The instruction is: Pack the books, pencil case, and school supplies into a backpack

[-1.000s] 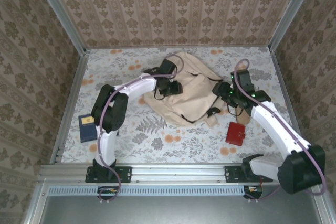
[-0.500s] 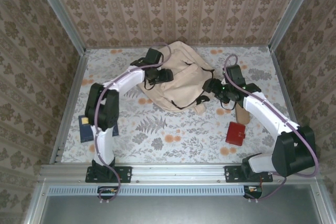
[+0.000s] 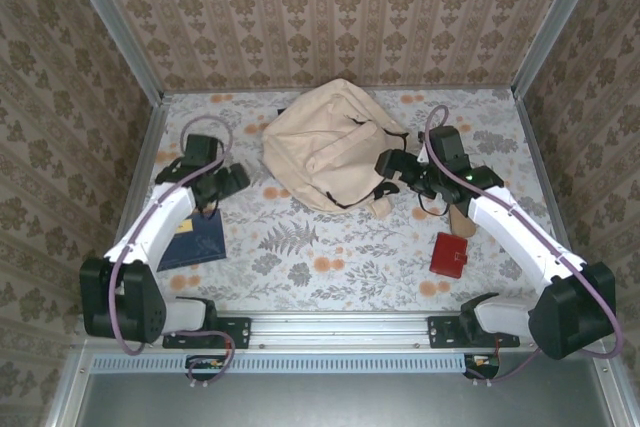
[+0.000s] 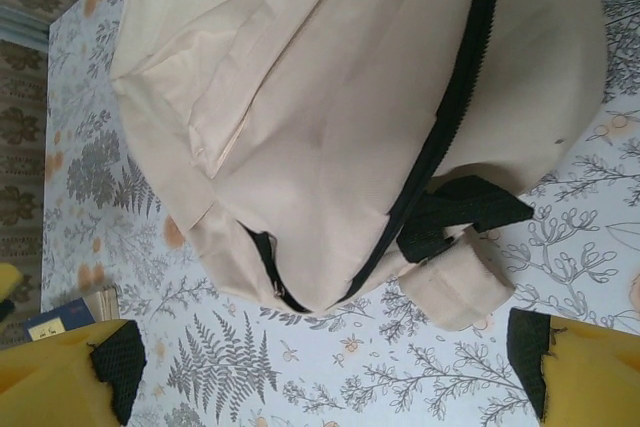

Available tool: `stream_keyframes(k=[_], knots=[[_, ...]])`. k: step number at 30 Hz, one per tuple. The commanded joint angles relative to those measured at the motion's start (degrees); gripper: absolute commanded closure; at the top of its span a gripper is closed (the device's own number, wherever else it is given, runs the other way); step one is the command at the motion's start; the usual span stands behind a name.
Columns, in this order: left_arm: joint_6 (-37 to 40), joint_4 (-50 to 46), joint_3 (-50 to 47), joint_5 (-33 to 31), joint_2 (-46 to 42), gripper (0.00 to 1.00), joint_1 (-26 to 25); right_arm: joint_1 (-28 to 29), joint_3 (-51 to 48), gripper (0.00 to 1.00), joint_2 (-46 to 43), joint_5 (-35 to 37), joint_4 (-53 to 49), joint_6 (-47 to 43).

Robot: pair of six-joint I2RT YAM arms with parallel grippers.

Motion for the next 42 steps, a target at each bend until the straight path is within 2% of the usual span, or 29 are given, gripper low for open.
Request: stream_keyframes(k=[1, 7, 16, 21, 27, 33, 38, 42], knots=[[-1.3, -3.0, -5.8, -2.0, -3.8, 0.07, 3.8, 1.1, 0.2, 0.03, -0.3, 0.7, -0.2, -0.8], [0.3, -1.3, -7.6, -1.8, -1.9, 0.03, 5.7, 2.7, 0.7, 0.04, 0.7, 0.1, 0.9, 0.3], [2.7, 3.5, -3.4, 2.6, 9.4, 0.04, 4.0, 4.2, 1.2, 0.04, 1.8, 0.2, 1.2, 0.5], [2.4, 4.0, -2.6, 4.1, 13.8, 0.05, -1.9, 4.4, 1.3, 0.05, 1.8, 0.8, 0.5, 0.6], [-0.7, 3.9, -2.6, 4.4, 18.0, 0.05, -13.0, 4.5, 1.3, 0.06, 1.7, 2.0, -0.2, 1.1], [-2.2, 1.3, -1.5, 3.4, 13.6, 0.06, -18.4, 4.7, 1.9, 0.06, 1.2, 2.2, -0.5, 1.0], [-1.6, -3.3, 2.0, -0.2, 7.2, 0.05, -17.1, 5.0, 1.9, 0.05, 1.5, 1.7, 0.0, 1.0], [-0.6, -4.8, 0.5, -3.0, 5.6, 0.04, -9.0, 5.6, 0.2, 0.02, 0.5, 1.1, 2.6, 0.4]])
